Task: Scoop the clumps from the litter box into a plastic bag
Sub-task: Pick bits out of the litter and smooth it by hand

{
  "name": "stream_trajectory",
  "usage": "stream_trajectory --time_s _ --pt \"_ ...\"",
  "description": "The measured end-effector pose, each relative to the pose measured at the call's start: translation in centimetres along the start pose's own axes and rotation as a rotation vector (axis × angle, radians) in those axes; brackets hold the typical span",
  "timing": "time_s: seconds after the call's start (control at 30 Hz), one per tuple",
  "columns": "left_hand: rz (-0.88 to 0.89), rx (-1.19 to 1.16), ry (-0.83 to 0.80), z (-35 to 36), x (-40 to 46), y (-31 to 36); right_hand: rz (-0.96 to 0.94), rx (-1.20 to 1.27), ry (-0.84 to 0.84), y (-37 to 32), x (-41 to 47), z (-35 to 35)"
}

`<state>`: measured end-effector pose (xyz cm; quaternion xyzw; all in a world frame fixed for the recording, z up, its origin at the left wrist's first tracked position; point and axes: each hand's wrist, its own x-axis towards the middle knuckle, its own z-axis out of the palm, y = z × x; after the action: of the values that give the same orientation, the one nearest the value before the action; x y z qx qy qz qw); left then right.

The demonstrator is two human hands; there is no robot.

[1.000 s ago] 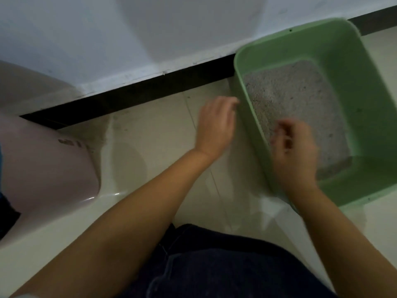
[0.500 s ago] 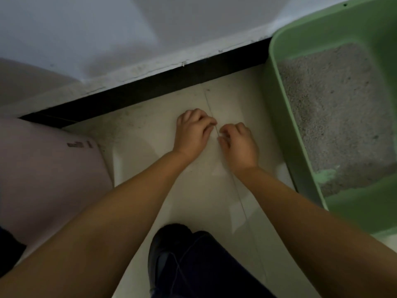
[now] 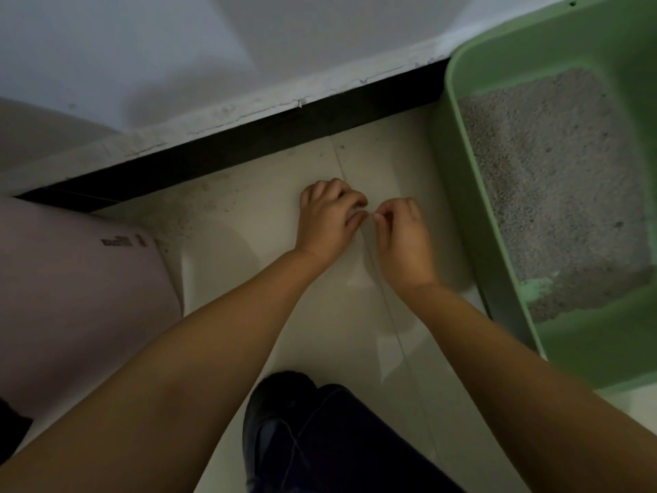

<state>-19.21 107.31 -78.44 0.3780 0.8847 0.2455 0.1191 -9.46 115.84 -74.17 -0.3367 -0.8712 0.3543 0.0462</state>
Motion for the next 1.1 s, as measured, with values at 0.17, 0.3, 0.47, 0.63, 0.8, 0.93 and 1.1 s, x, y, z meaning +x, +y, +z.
stream_trajectory --time_s 0.17,0.3,0.47,0.63,0.8,0.93,1.1 --pt "-0.013 0.028 0.037 0.7 0.2 0.7 -0.129 0.187 0.205 -2.4 -2.3 -7.2" --pt "-0.026 0.052 -0.008 0.5 0.3 1.1 -0.014 0.270 0.436 0.1 -2.1 -11.3" --pt "-0.098 -0.053 0.124 -2.0 0.2 4.2 0.226 0.019 0.377 6.2 -1.6 -14.1" --pt "0.309 -0.258 0.223 -3.8 1.8 15.2 0.299 -0.086 0.281 6.9 -3.7 -15.5" --pt "0.525 -0.174 0.088 -2.2 -0.7 16.3 0.054 0.099 0.497 3.1 -5.6 -15.0" --pt "0.082 -0.149 0.111 -3.5 -6.1 6.4 -0.208 0.067 0.240 -0.1 -6.7 -9.7" --pt "-0.337 -0.054 0.084 -4.7 -13.8 -3.2 -0.152 -0.031 -0.341 -1.3 -6.9 0.3"
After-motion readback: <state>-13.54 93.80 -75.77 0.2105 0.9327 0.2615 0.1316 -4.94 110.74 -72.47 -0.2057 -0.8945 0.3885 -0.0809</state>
